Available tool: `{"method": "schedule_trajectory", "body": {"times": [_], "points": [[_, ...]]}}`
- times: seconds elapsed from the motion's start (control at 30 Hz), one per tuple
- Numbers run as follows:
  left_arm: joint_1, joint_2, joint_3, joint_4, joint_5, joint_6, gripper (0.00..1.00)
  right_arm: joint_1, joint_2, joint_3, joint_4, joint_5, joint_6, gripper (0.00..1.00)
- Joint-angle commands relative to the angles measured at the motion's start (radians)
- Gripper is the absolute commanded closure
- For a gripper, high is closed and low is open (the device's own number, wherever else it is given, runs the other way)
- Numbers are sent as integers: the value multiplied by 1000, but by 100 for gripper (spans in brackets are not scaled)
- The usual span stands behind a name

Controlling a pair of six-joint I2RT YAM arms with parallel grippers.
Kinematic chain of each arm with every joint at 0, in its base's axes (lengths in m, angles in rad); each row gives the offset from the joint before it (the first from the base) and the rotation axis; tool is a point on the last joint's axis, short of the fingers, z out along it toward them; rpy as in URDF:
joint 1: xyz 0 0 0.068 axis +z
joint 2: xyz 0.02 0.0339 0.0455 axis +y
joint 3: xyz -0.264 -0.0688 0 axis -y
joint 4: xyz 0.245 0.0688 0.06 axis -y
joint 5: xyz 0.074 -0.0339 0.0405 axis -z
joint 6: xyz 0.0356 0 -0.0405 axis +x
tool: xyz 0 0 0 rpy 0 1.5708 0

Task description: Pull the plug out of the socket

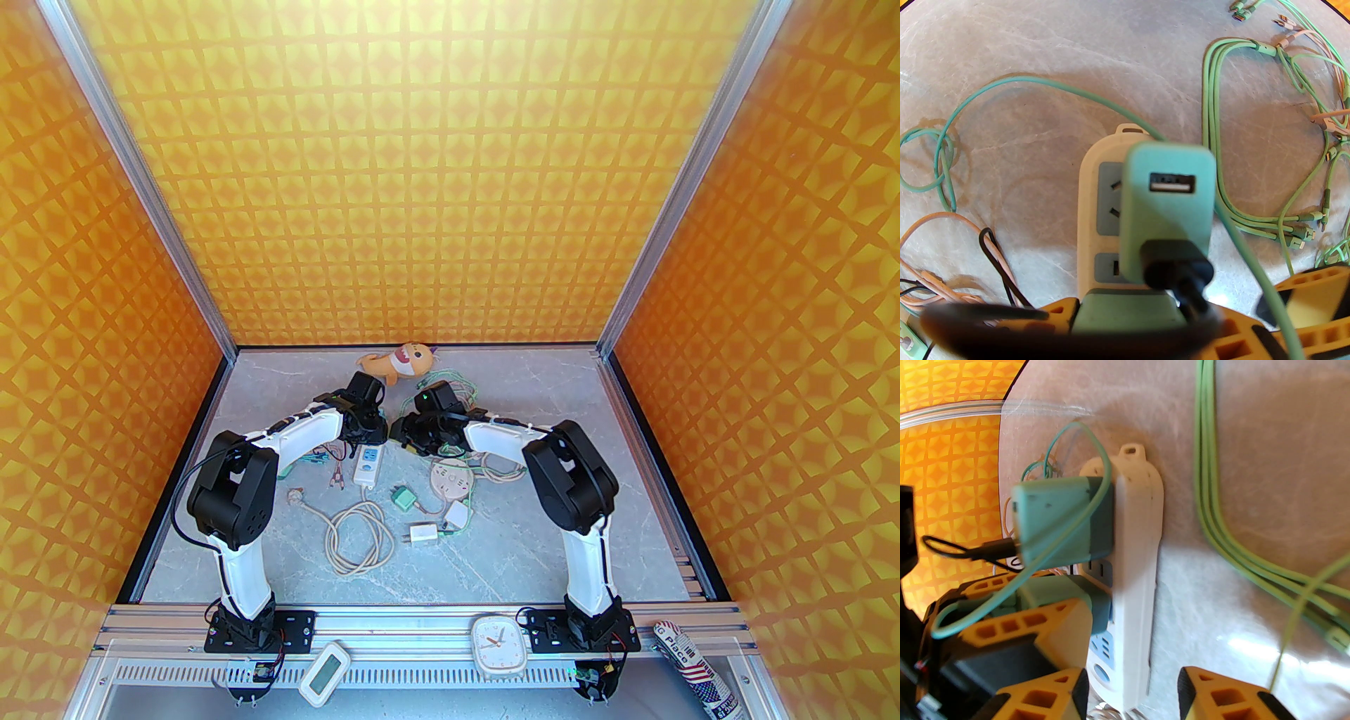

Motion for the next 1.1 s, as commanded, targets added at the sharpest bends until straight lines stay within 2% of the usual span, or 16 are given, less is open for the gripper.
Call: {"method": "schedule_trajectory", "body": {"times": [0.0,0.17,0.53,0.67,0.93,1.0,1.07], "points": [[19,1,26,-21,-10,-52,70,26,20,-45,167,-45,108,53],[31,37,68,-34,-12,-92,70,45,17,-127,297,-39,189,53],[30,75,124,-63,-18,-115,70,79,61,-138,370,-44,229,53],[24,74,123,-67,-17,-123,70,83,93,-92,344,-37,228,54],[20,73,122,-74,-13,-129,71,83,151,-50,306,-34,243,62],[20,69,123,-76,-12,-127,71,82,151,-40,224,-15,227,68],[19,64,122,-78,-12,-126,71,84,152,-32,136,5,213,69]]}}
